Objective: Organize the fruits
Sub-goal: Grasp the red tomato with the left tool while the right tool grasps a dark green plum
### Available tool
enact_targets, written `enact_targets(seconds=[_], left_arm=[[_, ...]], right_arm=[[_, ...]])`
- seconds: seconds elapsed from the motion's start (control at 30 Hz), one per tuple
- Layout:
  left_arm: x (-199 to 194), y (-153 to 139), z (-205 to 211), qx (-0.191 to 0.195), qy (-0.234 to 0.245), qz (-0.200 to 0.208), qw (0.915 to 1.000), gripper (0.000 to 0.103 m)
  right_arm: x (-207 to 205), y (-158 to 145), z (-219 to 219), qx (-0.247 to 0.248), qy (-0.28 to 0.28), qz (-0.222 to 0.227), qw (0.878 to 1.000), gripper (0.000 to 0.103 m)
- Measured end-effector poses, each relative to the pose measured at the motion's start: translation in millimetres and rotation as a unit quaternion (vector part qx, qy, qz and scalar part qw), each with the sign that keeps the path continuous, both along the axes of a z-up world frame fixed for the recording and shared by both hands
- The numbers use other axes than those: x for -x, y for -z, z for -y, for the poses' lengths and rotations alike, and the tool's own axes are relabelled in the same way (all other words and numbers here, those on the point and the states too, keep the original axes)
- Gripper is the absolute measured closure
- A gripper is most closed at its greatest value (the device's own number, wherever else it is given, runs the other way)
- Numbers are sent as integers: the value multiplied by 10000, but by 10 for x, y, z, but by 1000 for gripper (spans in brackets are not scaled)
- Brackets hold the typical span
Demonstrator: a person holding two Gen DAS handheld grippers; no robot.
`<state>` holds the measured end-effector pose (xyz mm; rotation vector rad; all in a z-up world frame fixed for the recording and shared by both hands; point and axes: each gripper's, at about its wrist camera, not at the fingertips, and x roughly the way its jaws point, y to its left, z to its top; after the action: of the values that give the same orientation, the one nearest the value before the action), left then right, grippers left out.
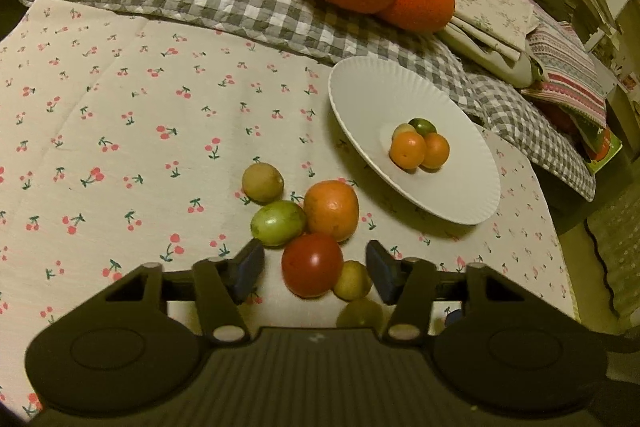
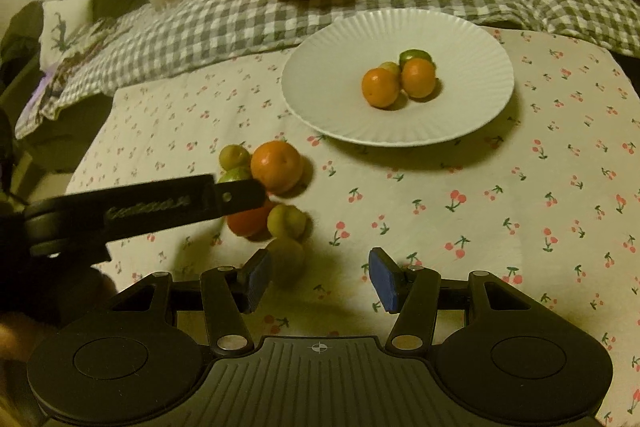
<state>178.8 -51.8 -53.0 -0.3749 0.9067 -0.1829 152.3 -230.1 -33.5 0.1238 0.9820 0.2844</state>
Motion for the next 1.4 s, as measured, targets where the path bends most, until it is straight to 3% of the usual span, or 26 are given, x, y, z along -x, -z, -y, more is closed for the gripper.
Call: enact_targets(seconds=[0.13,0.3,0.57,0.93,1.0,1.1,1.4], left_arm=[[-16,51,39,-92,25,-16,10000,70],[-23,50,-3,-4,-88,-84,9999,70],[41,-36,-80,-204,-188,-258,9993,70],[69,-122,-172,-273,-299,-216,9989,70],[71,-121,-173,-271,-297,-218,9990,70],[72,-123,-170,-271,-297,-223,9989,70],[98,-152,-152,-304,-292,-157,9990,70]], right_arm=[[14,14,-42,77,-99,22,9999,49],[12,46,-84,176,-192,40,9997,49],[-5,93,-139,210,-304,59,9993,49],[-70,240,-296,228,-454,200,9985,50],[-76,263,-331,302,-495,239,9980,55],[-76,279,-366,401,-549,300,9972,75],[-81,216,-320,267,-445,281,9983,75]])
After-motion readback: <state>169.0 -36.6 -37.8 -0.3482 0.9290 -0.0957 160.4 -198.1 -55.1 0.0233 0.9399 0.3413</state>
